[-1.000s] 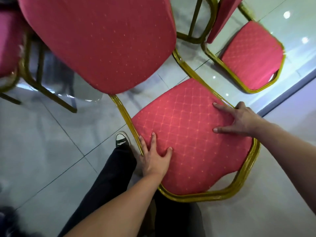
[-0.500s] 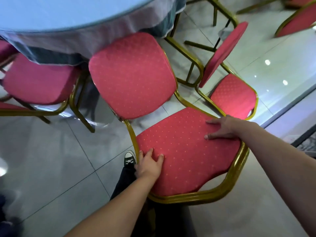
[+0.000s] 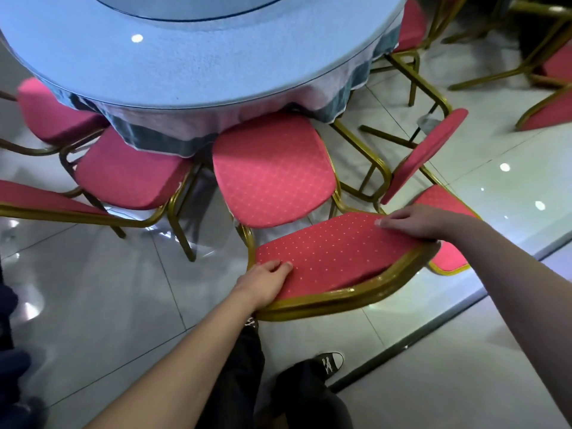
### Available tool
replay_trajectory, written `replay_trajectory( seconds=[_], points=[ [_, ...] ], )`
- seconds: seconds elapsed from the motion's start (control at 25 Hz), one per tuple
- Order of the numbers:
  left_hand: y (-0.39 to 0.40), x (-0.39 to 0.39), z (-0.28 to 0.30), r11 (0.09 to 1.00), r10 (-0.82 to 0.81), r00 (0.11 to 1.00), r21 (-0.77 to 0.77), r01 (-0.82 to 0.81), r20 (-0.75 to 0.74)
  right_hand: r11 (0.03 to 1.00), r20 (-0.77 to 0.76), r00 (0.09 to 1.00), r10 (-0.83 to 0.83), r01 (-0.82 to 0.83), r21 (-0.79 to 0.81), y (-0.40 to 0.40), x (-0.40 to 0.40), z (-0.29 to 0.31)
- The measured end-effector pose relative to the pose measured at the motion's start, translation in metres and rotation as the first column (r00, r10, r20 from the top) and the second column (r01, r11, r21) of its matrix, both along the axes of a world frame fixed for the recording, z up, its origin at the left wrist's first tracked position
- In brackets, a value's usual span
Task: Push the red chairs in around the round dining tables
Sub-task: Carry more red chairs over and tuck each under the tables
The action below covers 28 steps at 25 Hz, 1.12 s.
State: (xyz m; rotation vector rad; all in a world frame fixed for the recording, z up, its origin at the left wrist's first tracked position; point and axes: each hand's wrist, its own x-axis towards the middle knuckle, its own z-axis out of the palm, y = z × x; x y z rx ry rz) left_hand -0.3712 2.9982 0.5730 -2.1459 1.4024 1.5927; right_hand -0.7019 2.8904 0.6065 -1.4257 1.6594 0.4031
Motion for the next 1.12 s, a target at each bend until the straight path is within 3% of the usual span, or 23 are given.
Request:
replay_trajectory(
  seconds=[0.12,0.24,0.36,0.48,0.6,0.8,1.12],
  points=[
    [-0.014,0.005,0.033,0.996,0.014,0.998,-0.089,-0.019,-0.062,0.981,0.156,0.983,-0.099,0.123,-0.153,-0.007,0.019,0.024],
    [-0.021,0.004,0.057,0.928,-0.087,0.994,-0.359,0.103,0.060,0.935,0.212,0.975,-0.064,0.132,-0.328,-0.013,0.035,0.039],
    [-0.032,0.003,0.068,0.816,-0.009,0.992,-0.572,0.081,0.126,0.805,0.174,0.981,0.081,0.038,-0.593,-0.019,0.051,0.040],
    [-0.053,0.007,0.070,0.756,0.101,0.989,-0.654,-0.009,0.104,0.697,0.189,0.979,0.072,0.086,-0.712,-0.029,0.069,0.038],
    [-0.080,0.011,0.070,0.723,0.182,0.974,-0.689,-0.042,0.132,0.640,0.218,0.976,0.001,0.166,-0.750,-0.050,0.084,0.033],
    [-0.115,0.018,0.070,0.666,0.261,0.954,-0.743,-0.068,0.147,0.639,0.243,0.969,-0.048,0.217,-0.738,-0.090,0.100,0.031],
    [-0.129,0.045,0.056,0.513,0.365,0.924,-0.853,-0.096,0.115,0.658,0.220,0.969,-0.116,0.241,-0.713,-0.086,0.132,0.033]
  ],
)
